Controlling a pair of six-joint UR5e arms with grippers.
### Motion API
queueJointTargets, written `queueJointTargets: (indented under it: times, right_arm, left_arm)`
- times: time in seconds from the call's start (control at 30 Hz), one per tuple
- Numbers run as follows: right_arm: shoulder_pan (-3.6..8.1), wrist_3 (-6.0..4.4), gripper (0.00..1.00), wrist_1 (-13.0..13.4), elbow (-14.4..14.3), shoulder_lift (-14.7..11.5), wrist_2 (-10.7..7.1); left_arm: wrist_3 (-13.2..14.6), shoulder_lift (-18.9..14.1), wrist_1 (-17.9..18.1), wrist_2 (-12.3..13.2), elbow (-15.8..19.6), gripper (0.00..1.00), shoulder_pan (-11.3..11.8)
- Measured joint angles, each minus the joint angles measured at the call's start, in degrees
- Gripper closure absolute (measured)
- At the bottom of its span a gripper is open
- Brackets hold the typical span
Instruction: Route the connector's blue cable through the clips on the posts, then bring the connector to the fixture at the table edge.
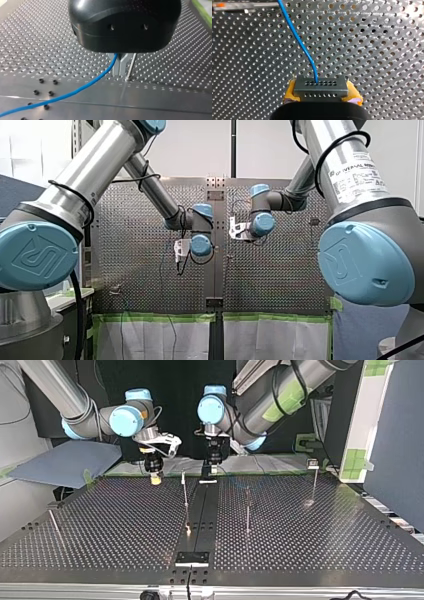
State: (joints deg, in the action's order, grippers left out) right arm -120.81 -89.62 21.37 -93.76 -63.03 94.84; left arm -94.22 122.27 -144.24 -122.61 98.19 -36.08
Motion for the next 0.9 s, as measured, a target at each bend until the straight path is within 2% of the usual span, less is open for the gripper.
queueJointTargets:
  times: [0.47,0.67,0.9]
  right_arm:
    - [-0.14,-0.13,1.0,4.8,-6.5,-0.4,0.0]
    - [-0.23,-0.22,1.0,6.0,-9.0,-0.4,-0.02]
    - [-0.25,-0.42,1.0,6.6,-10.2,-0.4,-0.3]
  left_arm:
    - [-0.2,0.2,1.4,-0.8,1.6,1.0,-1.6]
    - [-0.5,1.5,1.7,-0.6,1.5,1.0,-1.8]
    - [-1.0,3.4,3.0,-0.4,1.5,1.0,-2.0]
